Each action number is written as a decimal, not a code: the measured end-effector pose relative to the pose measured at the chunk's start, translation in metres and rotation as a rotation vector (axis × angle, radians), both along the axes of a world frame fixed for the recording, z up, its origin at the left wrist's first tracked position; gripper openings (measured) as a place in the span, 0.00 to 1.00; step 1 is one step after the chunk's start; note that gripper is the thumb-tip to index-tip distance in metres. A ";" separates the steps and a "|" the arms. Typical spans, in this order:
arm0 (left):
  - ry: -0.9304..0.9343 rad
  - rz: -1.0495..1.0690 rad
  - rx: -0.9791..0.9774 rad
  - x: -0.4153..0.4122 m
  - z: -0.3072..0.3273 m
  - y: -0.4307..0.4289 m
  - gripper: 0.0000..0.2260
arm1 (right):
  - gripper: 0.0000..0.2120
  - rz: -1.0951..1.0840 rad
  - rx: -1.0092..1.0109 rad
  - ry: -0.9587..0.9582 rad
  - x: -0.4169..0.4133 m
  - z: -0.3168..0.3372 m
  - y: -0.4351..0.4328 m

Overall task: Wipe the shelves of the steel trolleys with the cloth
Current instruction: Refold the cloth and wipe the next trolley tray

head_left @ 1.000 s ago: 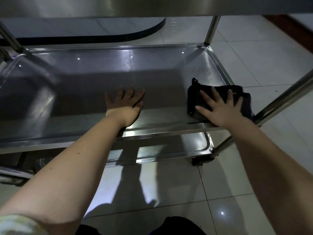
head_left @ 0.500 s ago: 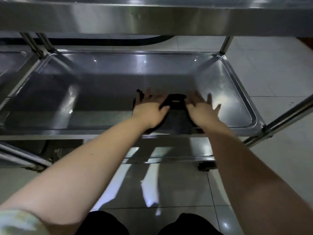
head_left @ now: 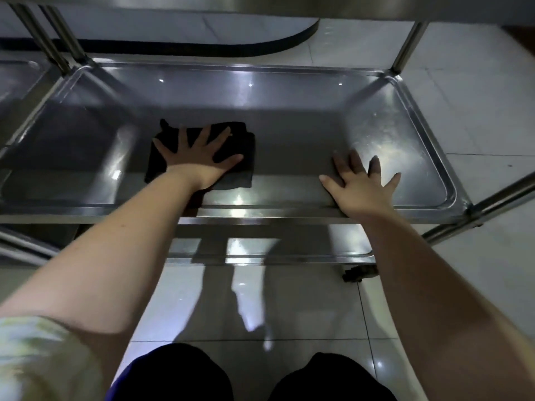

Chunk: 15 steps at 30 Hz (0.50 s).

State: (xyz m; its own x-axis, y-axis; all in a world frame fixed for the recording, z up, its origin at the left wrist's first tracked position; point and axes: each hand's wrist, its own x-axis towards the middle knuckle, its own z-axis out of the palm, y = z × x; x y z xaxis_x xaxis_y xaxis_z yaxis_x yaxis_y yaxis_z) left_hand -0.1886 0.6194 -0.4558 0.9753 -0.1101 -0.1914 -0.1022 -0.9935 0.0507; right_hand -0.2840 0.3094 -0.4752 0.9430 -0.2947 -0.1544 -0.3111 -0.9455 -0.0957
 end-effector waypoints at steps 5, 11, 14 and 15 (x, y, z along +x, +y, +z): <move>0.026 -0.143 -0.062 -0.040 -0.003 -0.031 0.36 | 0.32 -0.012 0.000 0.007 0.002 0.002 0.003; 0.026 -0.211 -0.096 -0.059 -0.002 -0.005 0.33 | 0.32 -0.013 0.021 0.074 0.000 0.011 0.003; 0.011 -0.170 -0.056 -0.056 0.000 0.003 0.34 | 0.32 -0.119 0.085 0.124 0.011 0.018 0.021; 0.004 -0.171 -0.044 -0.058 0.000 0.002 0.34 | 0.31 -0.106 0.099 0.132 0.019 0.021 0.035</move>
State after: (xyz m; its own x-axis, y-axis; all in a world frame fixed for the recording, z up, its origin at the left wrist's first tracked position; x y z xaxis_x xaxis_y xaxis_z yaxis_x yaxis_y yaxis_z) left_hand -0.2466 0.6211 -0.4554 0.9408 -0.2828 -0.1866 -0.2695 -0.9584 0.0940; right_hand -0.2655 0.3444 -0.4538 0.8774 -0.3680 -0.3078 -0.4240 -0.8949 -0.1389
